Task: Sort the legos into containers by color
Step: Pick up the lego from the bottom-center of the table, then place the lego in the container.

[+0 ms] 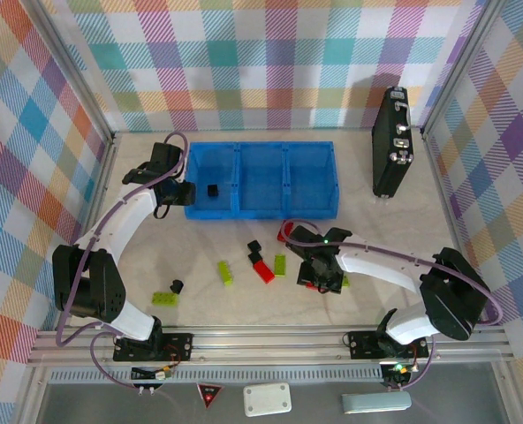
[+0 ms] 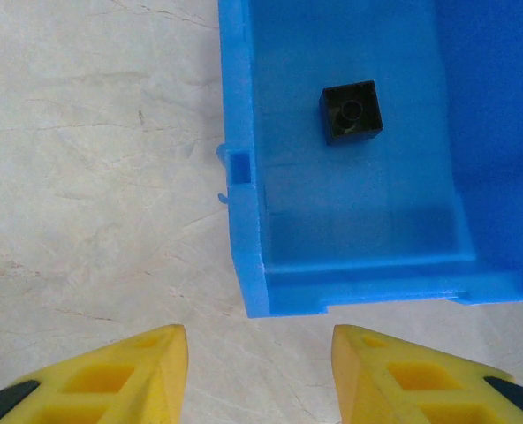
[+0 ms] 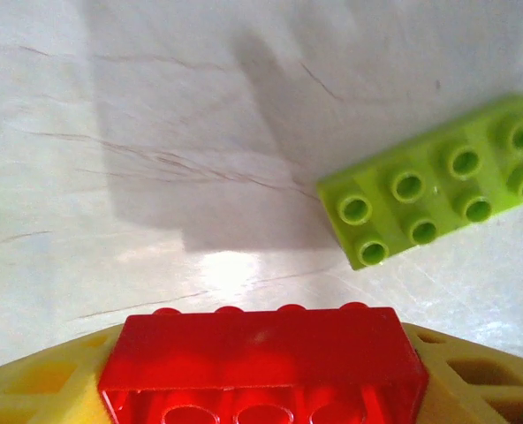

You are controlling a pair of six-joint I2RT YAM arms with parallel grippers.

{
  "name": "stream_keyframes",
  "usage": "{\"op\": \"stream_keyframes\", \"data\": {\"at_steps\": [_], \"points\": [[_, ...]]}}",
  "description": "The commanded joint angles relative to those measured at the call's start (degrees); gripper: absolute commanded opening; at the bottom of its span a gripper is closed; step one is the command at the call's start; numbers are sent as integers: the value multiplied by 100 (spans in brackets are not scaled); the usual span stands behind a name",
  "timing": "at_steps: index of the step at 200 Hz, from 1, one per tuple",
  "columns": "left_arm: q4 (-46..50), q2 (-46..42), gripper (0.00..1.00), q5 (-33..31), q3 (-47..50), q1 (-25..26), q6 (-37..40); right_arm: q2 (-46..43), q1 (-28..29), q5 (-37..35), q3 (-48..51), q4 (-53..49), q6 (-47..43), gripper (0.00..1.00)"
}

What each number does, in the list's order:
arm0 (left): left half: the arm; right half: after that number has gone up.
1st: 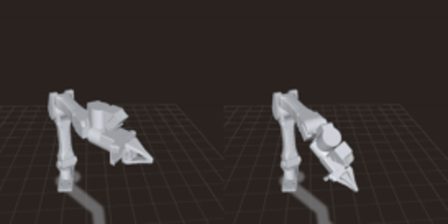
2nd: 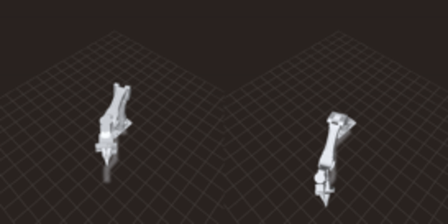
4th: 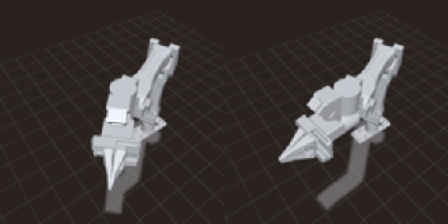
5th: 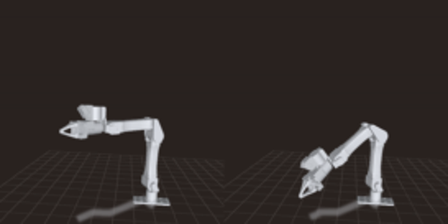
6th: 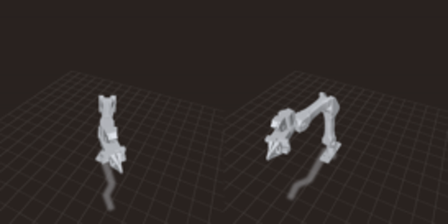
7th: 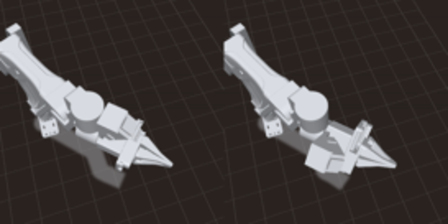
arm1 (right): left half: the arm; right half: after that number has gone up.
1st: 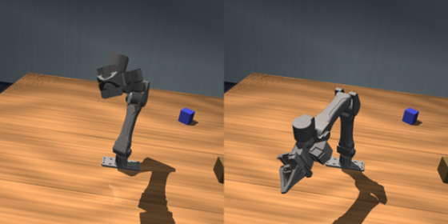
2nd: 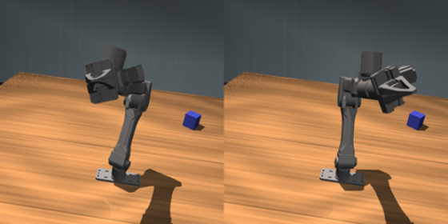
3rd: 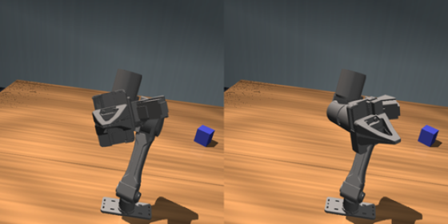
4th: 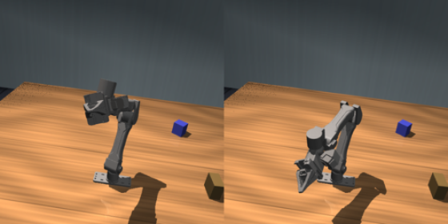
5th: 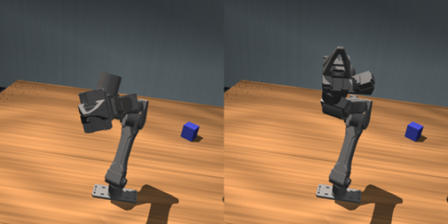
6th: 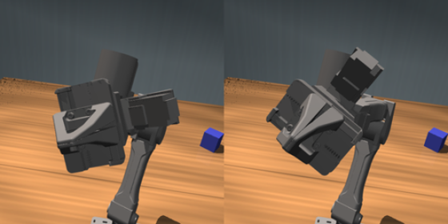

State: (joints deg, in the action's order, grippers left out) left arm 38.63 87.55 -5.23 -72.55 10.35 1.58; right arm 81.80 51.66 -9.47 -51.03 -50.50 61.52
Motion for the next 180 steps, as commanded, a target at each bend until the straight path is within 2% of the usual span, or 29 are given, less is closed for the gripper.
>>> {"op": "stream_keyframes", "data": {"at_steps": [1,50,93,180], "points": [[13,-168,47,-57,-16,-59,113,91,-114,-369,-454,-376,-649,64],[13,-216,48,-87,-6,-59,148,463,-572,-415,-1224,-382,-1954,63],[-103,-412,49,-6,95,-57,182,854,-1195,-221,-1983,-303,-2878,61],[-216,-620,50,-142,213,-59,281,2147,-2170,206,-3879,-335,-3891,61]]}}
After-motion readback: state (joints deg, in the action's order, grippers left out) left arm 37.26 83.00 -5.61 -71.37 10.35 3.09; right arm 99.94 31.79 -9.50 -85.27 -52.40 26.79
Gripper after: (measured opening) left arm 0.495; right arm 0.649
